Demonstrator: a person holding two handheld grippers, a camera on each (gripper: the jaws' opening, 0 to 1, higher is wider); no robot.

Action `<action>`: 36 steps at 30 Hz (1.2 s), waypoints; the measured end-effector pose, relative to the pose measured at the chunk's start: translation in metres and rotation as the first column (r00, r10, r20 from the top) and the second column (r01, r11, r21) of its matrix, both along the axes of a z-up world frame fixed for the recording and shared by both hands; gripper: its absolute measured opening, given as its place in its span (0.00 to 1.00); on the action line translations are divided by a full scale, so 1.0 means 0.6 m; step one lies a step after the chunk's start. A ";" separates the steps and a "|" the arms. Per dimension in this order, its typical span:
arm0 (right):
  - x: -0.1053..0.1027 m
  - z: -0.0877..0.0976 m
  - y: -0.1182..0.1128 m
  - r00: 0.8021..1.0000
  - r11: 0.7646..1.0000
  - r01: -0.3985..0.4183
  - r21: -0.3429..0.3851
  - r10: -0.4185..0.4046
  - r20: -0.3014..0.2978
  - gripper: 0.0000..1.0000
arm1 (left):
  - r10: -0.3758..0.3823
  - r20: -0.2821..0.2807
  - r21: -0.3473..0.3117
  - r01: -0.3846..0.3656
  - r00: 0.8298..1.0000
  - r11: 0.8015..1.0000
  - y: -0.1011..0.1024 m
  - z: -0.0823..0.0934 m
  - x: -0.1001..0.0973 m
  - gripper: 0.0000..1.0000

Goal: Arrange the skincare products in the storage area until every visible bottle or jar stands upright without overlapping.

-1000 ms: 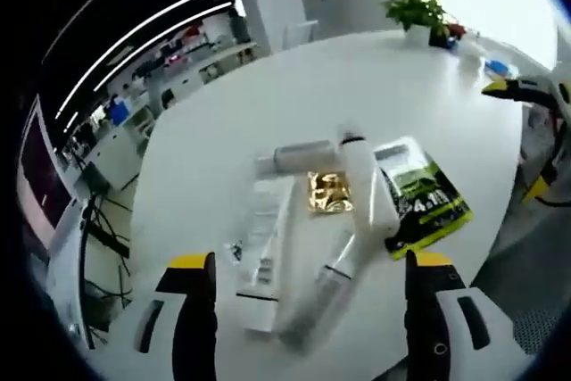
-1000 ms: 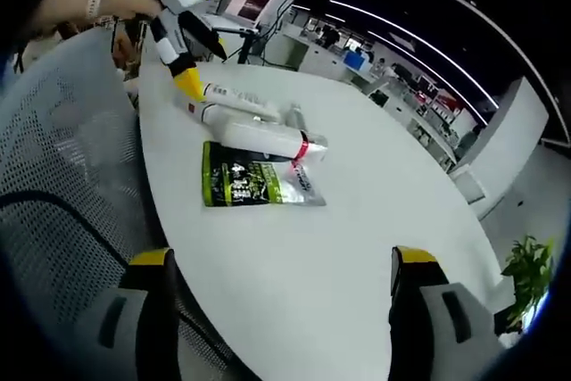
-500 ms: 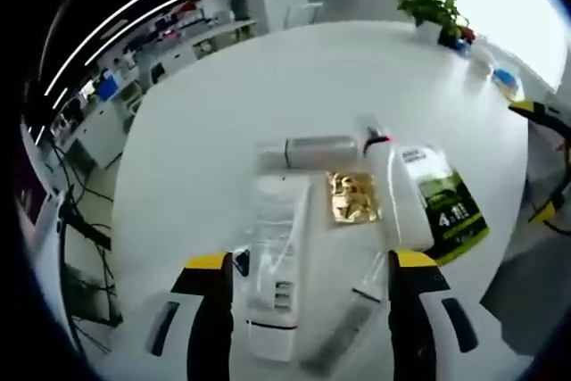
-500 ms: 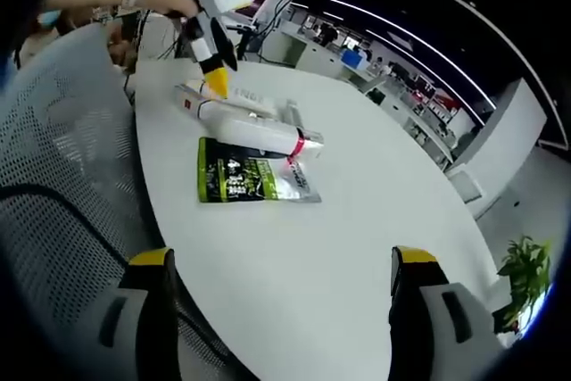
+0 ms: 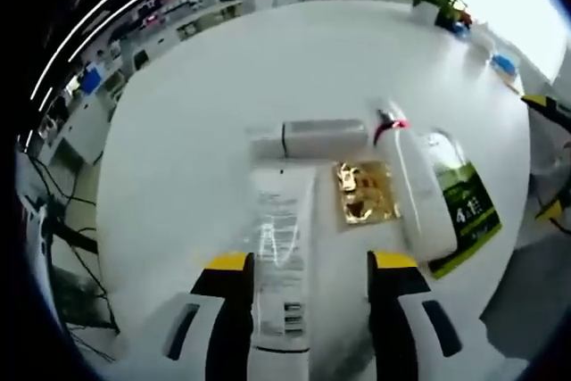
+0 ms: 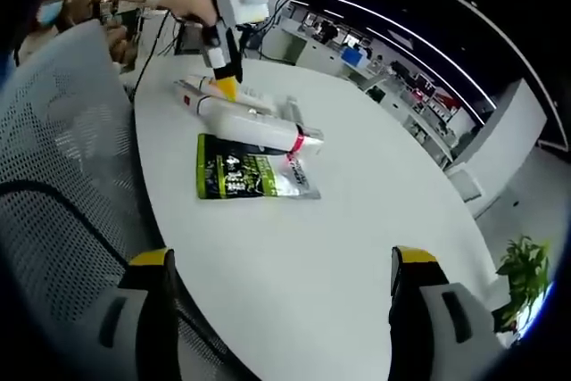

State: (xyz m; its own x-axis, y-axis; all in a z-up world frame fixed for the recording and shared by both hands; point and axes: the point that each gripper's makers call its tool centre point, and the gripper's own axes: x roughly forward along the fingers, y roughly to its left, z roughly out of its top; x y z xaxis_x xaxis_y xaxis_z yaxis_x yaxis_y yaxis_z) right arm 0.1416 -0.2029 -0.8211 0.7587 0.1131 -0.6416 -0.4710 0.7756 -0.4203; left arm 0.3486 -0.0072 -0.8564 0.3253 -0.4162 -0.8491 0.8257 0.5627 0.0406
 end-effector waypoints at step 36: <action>-0.001 -0.004 -0.010 1.000 1.000 0.025 -0.009 -0.025 -0.012 1.00 | -0.057 -0.117 0.186 0.079 0.991 0.979 0.006 -0.037 0.028 0.33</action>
